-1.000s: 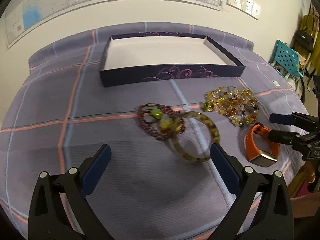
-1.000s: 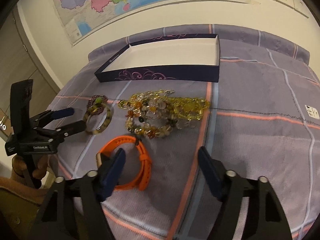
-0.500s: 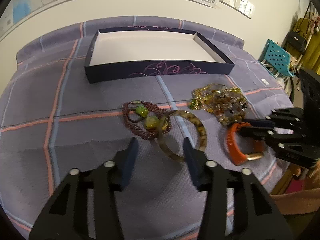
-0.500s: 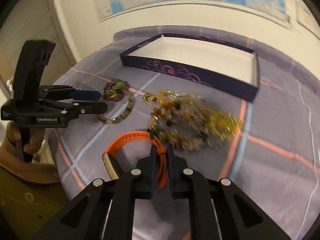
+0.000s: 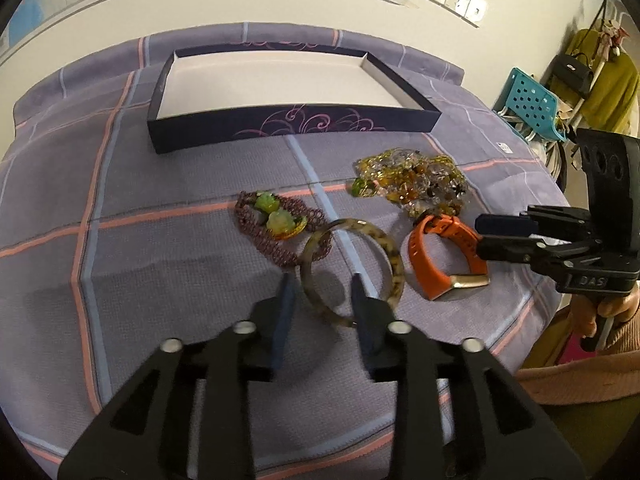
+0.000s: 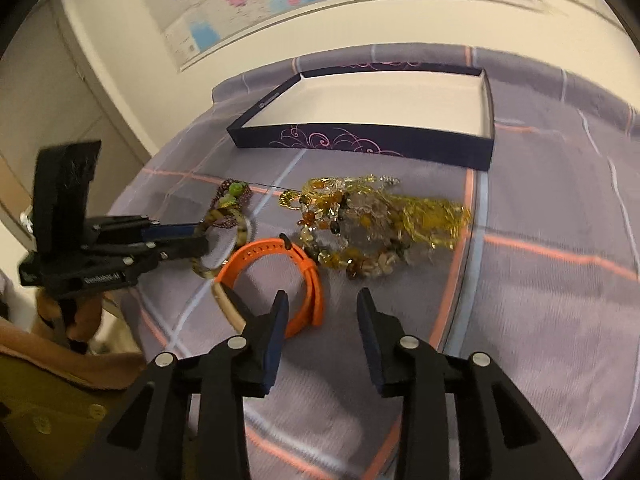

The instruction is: Organize jewelry

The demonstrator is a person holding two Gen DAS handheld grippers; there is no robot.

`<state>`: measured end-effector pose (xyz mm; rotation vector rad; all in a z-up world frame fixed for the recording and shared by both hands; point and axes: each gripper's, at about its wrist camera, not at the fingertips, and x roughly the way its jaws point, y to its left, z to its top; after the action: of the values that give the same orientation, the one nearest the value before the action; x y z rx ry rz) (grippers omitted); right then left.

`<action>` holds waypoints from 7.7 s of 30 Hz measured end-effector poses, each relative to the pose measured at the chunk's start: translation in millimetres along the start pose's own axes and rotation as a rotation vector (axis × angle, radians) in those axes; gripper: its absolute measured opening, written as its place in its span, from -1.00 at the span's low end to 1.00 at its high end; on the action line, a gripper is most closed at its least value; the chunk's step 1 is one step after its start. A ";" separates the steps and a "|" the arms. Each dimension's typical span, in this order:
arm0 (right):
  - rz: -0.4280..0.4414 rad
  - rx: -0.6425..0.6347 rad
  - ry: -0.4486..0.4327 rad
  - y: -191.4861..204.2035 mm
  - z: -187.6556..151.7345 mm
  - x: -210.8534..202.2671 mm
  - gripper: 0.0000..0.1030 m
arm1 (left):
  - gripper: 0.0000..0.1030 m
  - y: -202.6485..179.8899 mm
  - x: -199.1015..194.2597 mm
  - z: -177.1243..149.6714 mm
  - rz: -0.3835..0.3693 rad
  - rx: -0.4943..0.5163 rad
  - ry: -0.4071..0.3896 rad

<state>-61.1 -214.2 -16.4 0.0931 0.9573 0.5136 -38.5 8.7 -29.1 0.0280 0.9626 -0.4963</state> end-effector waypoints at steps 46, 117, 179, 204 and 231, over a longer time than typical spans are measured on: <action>-0.197 -0.078 -0.134 -72.6 195.0 41.6 -0.87 | -0.85 65.9 15.5 183.0 0.041 -0.071 -0.145; -0.143 -0.232 -0.060 10.3 51.7 17.6 -0.14 | 0.41 39.3 1.9 26.1 0.136 -0.045 -0.112; -0.069 -0.200 -0.188 -25.2 87.8 -62.8 -0.91 | 0.52 22.9 5.0 25.4 0.083 -0.040 -0.108; -0.124 -0.087 -0.337 -52.2 90.5 -112.9 -0.91 | 0.30 20.0 8.3 18.3 0.073 -0.008 -0.084; -0.118 0.047 -0.077 -86.8 37.6 -24.1 -0.79 | -0.19 23.0 9.1 16.0 0.076 0.035 -0.055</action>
<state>-9.5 -295.8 -2.2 0.0980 0.8940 0.3765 -12.2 21.6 -31.5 0.0811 0.8954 -0.4418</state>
